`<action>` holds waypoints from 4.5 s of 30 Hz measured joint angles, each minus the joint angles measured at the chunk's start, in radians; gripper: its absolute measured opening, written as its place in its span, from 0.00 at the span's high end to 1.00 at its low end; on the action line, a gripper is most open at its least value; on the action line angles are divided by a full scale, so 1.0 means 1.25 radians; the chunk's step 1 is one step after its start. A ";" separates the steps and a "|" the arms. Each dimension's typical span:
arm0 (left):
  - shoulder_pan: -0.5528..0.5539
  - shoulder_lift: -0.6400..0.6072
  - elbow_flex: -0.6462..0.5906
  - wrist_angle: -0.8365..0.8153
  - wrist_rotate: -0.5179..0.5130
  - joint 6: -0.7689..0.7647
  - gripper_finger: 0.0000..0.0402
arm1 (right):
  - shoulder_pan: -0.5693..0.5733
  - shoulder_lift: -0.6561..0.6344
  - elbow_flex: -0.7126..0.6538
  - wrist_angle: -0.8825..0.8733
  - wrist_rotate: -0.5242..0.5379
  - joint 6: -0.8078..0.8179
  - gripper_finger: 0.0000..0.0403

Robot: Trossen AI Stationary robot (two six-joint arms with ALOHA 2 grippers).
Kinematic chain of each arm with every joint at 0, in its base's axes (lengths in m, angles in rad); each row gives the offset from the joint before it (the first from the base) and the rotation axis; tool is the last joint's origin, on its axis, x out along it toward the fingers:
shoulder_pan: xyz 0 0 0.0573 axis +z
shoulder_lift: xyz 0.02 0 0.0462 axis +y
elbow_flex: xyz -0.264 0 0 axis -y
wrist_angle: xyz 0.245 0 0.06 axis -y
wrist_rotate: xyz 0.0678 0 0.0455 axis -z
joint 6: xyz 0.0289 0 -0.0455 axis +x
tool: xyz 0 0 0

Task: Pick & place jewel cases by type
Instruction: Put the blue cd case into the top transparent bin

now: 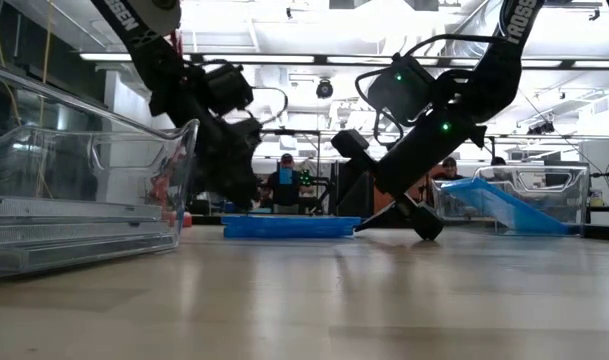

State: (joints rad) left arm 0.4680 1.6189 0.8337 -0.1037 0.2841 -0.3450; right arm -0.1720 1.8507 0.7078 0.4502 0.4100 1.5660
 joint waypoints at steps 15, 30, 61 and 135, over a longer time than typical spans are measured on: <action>-0.019 0.043 0.002 0.013 -0.030 0.000 0.67 | 0.004 0.001 -0.001 -0.003 -0.008 -0.025 0.47; -0.046 0.051 0.002 0.018 -0.021 0.019 0.67 | -0.048 0.002 -0.002 0.030 -0.048 -0.035 0.47; -0.076 0.090 0.001 0.042 0.024 0.018 0.67 | -0.068 0.001 -0.003 -0.055 -0.085 -0.071 0.87; -0.030 0.089 0.120 -0.188 -0.007 0.162 0.67 | -0.073 -0.163 -0.003 -0.178 -0.110 -0.352 0.87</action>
State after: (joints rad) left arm 0.4301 1.7298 0.9840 -0.3382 0.2749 -0.1421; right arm -0.2634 1.6474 0.7040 0.2283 0.2720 1.1265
